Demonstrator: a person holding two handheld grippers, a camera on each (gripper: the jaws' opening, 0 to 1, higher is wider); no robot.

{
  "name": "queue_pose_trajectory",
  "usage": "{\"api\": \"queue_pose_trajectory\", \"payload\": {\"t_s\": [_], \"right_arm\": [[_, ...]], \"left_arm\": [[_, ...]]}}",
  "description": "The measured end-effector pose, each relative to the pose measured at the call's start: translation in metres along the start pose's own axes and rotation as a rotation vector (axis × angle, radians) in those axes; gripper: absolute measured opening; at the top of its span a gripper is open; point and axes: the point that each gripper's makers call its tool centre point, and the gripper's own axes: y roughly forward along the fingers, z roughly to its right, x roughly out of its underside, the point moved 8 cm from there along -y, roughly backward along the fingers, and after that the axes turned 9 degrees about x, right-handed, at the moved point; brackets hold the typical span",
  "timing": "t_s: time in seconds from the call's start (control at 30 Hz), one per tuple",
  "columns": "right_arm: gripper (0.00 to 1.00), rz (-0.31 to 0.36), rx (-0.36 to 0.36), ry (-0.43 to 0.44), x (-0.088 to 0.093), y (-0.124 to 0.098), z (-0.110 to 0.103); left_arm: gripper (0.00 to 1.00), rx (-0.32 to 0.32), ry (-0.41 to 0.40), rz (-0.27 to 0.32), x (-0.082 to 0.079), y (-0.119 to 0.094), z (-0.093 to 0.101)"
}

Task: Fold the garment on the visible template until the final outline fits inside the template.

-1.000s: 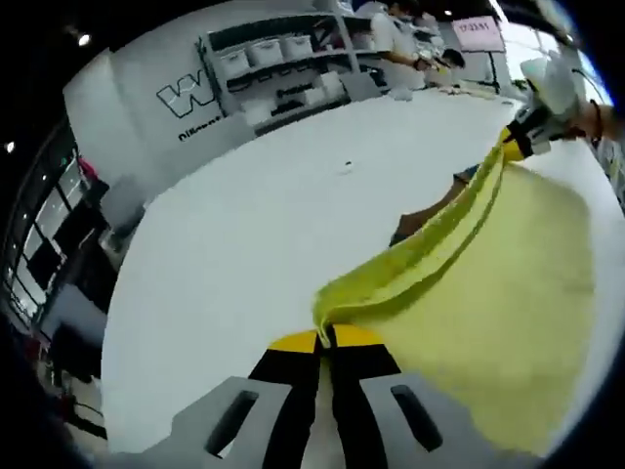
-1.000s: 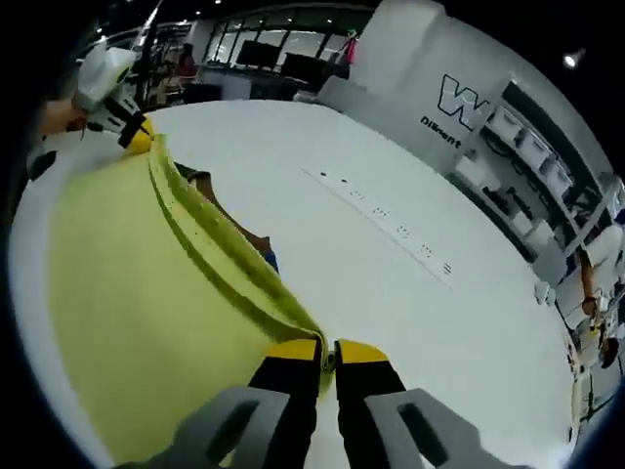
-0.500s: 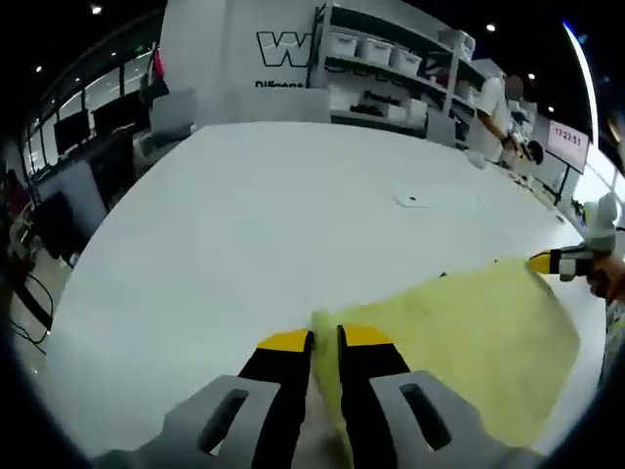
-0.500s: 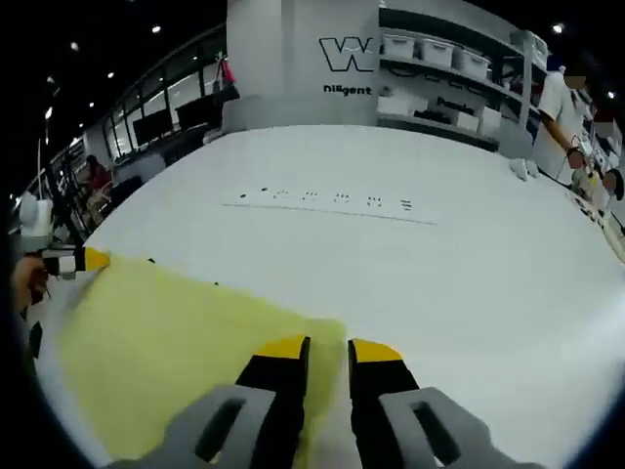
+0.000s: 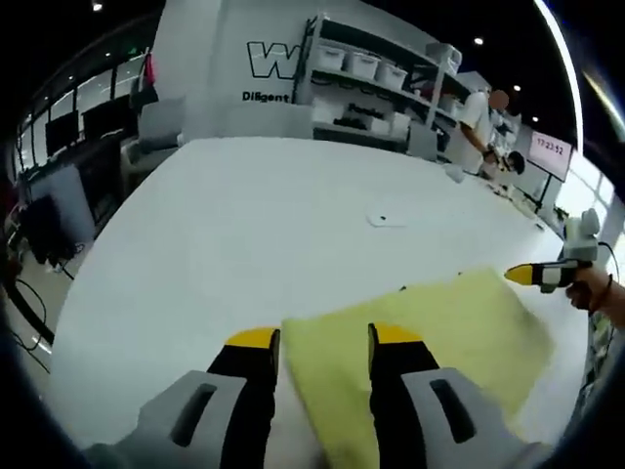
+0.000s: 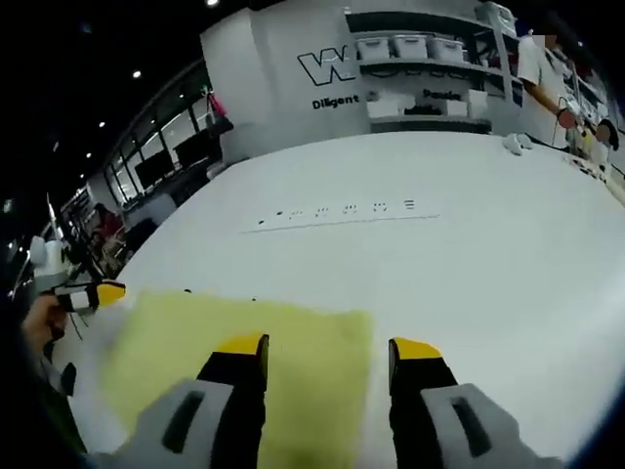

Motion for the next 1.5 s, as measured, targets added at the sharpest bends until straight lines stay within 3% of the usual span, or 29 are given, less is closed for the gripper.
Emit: {"api": "queue_pose_trajectory", "payload": {"t_s": [0.37,0.6,0.83,1.03,1.23,1.5], "right_arm": [[0.56,-0.026,-0.037,-0.013,0.015,-0.038,-0.005],[0.56,-0.059,-0.037,-0.07,0.034,-0.059,-0.004],[0.57,-0.097,-0.043,-0.053,0.056,-0.071,-0.002],[0.51,-0.114,-0.012,-0.067,0.073,-0.079,0.003],[0.4,-0.142,0.014,-0.074,0.089,-0.083,0.009],[0.26,-0.145,0.013,-0.069,0.098,-0.084,0.01]], "left_arm": [[0.51,0.031,-0.008,0.005,0.011,-0.034,0.017],[0.53,0.042,-0.04,-0.038,0.031,-0.054,0.025],[0.52,0.038,-0.064,-0.095,0.055,-0.068,0.032],[0.5,0.036,-0.068,-0.15,0.074,-0.07,0.038],[0.43,0.003,-0.104,-0.221,0.092,-0.066,0.031],[0.32,-0.014,-0.134,-0.245,0.102,-0.07,0.033]]}}
